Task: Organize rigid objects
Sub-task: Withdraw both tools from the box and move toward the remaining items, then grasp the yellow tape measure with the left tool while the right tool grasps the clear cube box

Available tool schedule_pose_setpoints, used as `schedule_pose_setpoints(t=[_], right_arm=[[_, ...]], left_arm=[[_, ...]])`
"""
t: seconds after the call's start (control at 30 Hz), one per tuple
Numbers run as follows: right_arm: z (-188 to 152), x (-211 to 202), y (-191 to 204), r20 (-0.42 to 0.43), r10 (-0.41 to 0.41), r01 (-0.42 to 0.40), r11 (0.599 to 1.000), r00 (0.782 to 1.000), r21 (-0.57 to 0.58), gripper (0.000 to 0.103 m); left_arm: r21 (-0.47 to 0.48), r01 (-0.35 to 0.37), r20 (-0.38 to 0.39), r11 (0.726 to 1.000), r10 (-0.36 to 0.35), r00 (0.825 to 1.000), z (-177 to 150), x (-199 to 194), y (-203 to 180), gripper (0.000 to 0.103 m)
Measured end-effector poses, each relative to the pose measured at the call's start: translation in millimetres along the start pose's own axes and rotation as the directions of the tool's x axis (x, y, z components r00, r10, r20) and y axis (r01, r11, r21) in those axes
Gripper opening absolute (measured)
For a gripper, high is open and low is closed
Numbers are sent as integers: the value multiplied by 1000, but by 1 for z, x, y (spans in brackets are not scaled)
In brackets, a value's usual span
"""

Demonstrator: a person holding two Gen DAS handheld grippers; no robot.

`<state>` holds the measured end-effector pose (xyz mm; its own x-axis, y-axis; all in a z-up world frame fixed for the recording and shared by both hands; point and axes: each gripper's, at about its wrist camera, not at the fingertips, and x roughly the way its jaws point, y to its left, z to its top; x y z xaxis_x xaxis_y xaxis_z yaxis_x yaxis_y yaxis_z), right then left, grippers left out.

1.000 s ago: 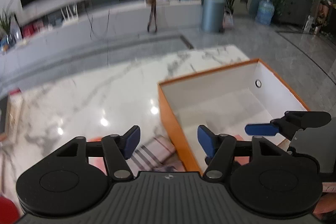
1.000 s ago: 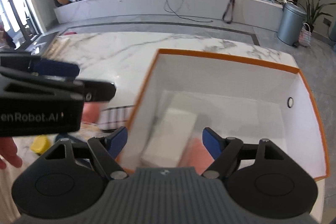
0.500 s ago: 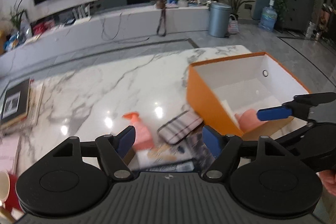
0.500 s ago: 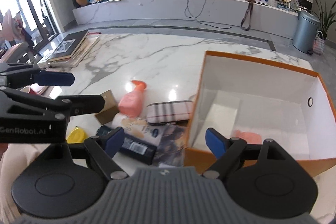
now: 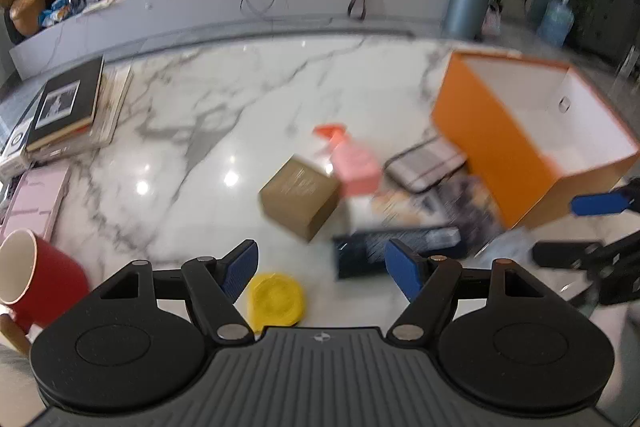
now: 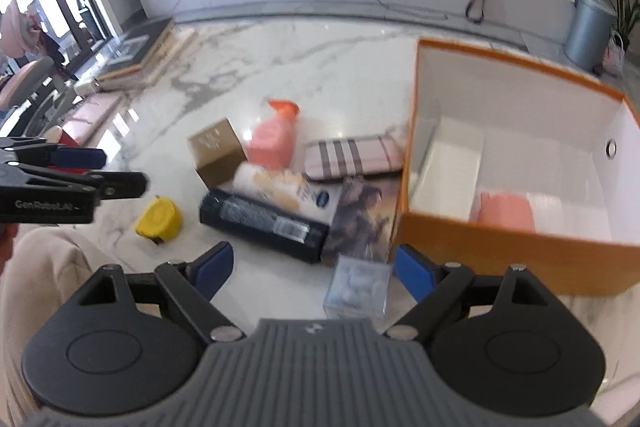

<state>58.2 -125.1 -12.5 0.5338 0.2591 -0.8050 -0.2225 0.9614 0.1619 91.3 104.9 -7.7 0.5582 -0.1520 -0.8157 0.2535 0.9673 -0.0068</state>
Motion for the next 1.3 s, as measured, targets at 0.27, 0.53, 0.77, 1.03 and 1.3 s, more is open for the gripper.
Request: schedule_pose_setpoints(t=[0.27,0.53,0.77,1.03,1.3], right_arm=[[-7,28,-17,-97,-25,32,997,995,68,87],[-7,52,-33,-161,5,24,984,987,179,87],[-3,67,-33,-184,5,27,984,983,175,87],[-1,79,-33,-192,0,32,986,981,163,82],[-6,90,-31,-215,-13,40,992,976,121,63]], left_arm=[[-42,-67,-208,997,57,976,-1,40,27,86],[-104,-50,-323,993,13,946,0,75,34,86],[-100,-79,-400,992,32,916,-2,97,34,76],[-108,-99,-440,989,42,897,-5,109,36,69],[-98,-86,-412,991,38,910,-4,109,32,58]])
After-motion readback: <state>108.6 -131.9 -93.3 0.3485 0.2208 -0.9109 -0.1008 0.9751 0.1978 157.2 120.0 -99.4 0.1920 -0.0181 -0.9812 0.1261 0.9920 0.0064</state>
